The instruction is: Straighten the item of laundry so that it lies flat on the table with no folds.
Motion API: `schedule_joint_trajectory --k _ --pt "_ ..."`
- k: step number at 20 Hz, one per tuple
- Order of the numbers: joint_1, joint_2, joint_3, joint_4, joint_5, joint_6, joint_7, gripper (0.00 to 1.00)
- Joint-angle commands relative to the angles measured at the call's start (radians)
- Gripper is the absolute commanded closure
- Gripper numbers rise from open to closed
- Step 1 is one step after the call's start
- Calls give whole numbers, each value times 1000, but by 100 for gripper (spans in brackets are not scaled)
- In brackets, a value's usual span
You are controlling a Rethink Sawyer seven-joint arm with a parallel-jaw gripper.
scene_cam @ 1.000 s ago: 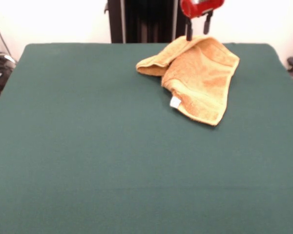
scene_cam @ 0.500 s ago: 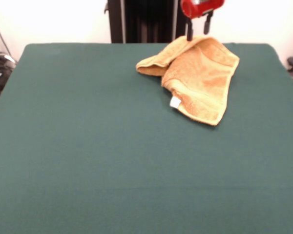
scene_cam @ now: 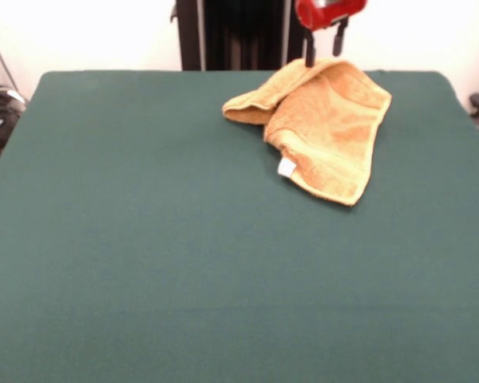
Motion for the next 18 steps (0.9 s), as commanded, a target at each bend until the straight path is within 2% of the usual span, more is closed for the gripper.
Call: schedule_joint_trajectory --k 1,11,18 --pt "19 25 52 -79 -28 39 35 0" --pt "2 4 71 -74 -6 67 22 0" --pt "-48 -81 133 -47 105 151 29 0"
